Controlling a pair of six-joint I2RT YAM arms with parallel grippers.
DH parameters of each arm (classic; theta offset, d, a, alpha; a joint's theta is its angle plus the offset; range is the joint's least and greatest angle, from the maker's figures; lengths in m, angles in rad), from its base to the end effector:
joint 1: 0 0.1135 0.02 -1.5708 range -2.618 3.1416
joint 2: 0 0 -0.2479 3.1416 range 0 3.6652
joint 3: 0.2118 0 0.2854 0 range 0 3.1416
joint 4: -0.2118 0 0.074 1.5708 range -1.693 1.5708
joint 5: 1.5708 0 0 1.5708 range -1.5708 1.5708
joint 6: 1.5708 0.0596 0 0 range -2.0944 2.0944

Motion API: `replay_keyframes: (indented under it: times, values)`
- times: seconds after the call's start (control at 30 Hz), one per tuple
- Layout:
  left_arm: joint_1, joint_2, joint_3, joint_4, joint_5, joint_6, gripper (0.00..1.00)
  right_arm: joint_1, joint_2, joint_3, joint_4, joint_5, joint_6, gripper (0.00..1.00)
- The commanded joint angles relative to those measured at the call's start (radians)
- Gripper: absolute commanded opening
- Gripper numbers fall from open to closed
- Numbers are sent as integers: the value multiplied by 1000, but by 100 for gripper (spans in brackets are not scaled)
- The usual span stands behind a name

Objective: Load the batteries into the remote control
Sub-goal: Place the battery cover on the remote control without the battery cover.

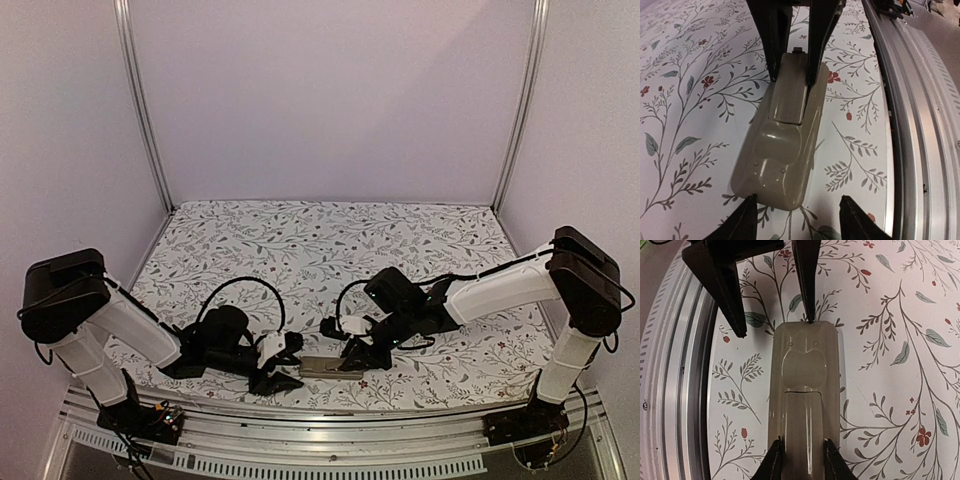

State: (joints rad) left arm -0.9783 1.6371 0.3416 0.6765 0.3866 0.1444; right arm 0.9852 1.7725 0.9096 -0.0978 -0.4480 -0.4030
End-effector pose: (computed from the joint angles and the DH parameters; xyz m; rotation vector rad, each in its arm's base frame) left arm 0.1351 -0.2409 0.0337 1.4013 1.7984 -0.8795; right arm 0.1829 0.3225 0.0787 -1.7875 1.8593 0.7939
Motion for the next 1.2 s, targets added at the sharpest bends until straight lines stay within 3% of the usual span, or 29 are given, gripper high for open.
replay_keyframes:
  times: [0.0, 0.77, 1.0, 1.17]
  values:
    - [6, 19, 11, 14, 36, -4, 55, 13, 35, 20, 21, 35, 29, 13]
    - [7, 17, 14, 8, 35, -2, 55, 27, 22, 11, 23, 63, 61, 31]
    - [8, 16, 16, 3, 33, -5, 55, 31, 15, 12, 22, 55, 64, 32]
    - [8, 18, 19, 0, 32, -2, 55, 33, 0, 17, 20, 36, 75, 41]
